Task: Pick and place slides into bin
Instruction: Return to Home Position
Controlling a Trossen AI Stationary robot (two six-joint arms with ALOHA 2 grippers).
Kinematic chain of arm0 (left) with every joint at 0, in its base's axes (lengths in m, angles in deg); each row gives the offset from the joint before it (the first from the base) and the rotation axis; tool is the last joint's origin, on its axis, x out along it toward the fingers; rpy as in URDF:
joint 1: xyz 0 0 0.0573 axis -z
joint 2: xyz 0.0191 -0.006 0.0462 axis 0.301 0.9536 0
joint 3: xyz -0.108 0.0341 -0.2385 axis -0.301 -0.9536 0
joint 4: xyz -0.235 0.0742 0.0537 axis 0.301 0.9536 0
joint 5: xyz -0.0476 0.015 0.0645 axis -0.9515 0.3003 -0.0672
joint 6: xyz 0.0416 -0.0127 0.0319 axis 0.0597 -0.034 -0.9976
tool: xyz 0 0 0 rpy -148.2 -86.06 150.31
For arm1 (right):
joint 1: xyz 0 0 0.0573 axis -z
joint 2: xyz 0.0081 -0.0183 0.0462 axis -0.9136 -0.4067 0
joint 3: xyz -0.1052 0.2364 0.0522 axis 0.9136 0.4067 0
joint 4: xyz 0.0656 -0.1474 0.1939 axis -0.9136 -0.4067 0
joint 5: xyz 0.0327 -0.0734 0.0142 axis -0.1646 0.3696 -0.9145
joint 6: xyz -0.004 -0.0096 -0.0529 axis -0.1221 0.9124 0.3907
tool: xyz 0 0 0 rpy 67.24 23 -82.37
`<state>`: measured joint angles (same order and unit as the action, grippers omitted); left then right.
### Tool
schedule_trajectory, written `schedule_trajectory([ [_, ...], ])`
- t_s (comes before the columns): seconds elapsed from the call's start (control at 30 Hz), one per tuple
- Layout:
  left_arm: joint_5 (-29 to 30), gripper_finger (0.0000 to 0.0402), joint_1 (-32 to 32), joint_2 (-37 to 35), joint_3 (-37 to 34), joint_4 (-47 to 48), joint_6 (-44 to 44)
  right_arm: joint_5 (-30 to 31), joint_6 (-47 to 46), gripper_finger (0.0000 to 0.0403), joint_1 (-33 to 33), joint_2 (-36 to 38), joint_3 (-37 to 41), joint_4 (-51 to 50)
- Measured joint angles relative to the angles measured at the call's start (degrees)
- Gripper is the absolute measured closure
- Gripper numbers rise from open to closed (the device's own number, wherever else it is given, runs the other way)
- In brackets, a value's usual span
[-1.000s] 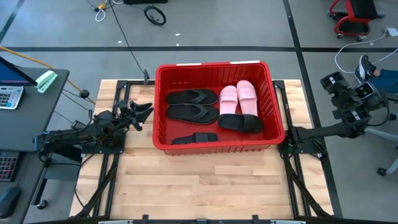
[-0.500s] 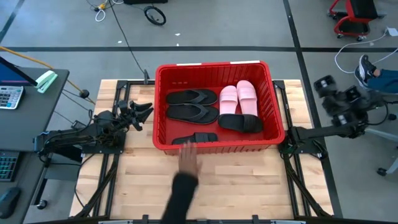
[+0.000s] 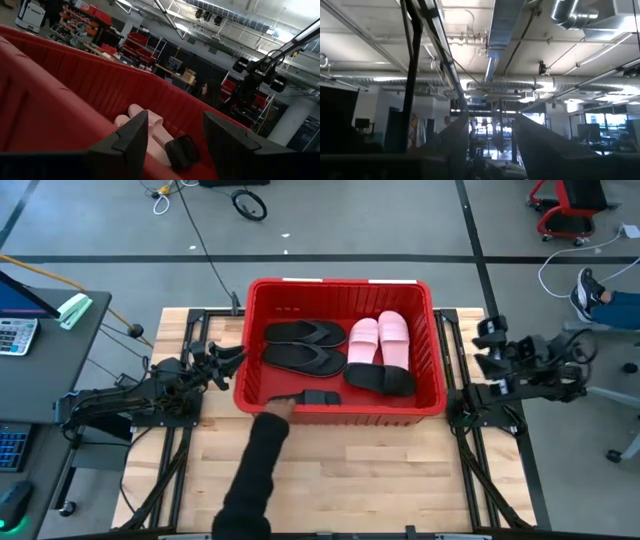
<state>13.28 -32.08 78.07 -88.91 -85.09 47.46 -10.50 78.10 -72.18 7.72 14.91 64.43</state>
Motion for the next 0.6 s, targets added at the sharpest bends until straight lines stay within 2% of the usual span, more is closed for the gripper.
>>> schedule_trajectory([
  [0.07,0.26,0.0207,-0.01,-0.02,-0.02,-0.14,-0.15,0.24,-0.17,0.0238,0.0,0.02,3.78,5.3],
  [0.27,0.21,0.0203,-0.01,-0.04,-0.02,-0.42,-0.12,5.87,-2.03,0.0238,0.0,0.0,11.84,15.31],
  [0.43,0.19,0.0209,-0.01,-0.04,-0.02,-0.46,-0.12,6.03,-2.88,0.0238,0.0,0.02,17.24,22.01],
  [0.6,0.19,0.0209,-0.01,-0.04,-0.02,-0.39,-0.07,6.02,-4.0,0.0238,0.0,0.02,25.94,32.16],
])
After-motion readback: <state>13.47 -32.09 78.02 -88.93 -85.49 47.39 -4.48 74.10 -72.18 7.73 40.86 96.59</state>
